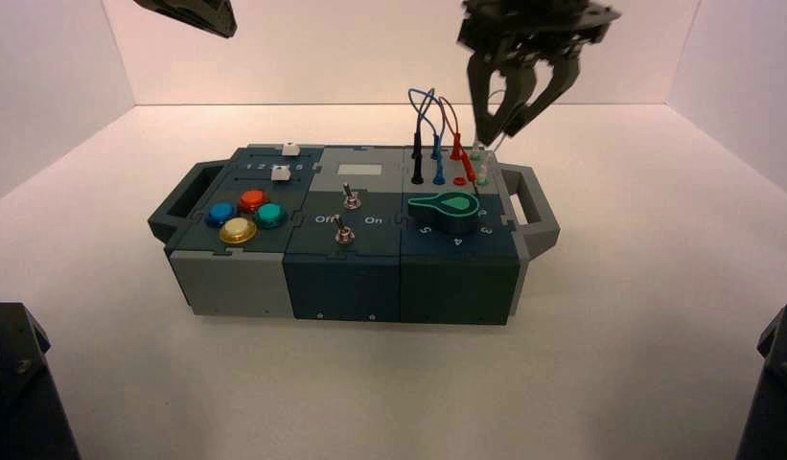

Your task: Insert the red wire.

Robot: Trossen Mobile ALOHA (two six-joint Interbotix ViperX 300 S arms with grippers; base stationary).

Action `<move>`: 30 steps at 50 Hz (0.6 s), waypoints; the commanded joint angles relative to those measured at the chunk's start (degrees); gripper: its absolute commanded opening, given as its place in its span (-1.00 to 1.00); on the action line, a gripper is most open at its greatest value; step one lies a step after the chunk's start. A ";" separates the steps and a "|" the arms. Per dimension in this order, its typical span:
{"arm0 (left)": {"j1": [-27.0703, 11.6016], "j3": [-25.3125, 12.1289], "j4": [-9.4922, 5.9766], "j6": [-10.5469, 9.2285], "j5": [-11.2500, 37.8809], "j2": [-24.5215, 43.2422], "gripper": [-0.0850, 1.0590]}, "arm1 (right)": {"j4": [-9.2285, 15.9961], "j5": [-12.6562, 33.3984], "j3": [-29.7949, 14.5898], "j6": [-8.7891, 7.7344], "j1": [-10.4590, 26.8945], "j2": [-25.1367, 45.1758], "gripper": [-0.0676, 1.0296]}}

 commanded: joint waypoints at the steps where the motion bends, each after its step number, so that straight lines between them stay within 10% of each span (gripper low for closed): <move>1: -0.26 -1.49 0.00 0.26 -0.62 -0.44 -0.91 | -0.09 2.02 -5.01 -0.70 0.70 4.13 0.03; 30: -0.26 -1.85 0.26 0.35 -0.62 -0.09 -0.91 | 0.26 4.83 -9.93 -0.97 1.85 12.22 0.03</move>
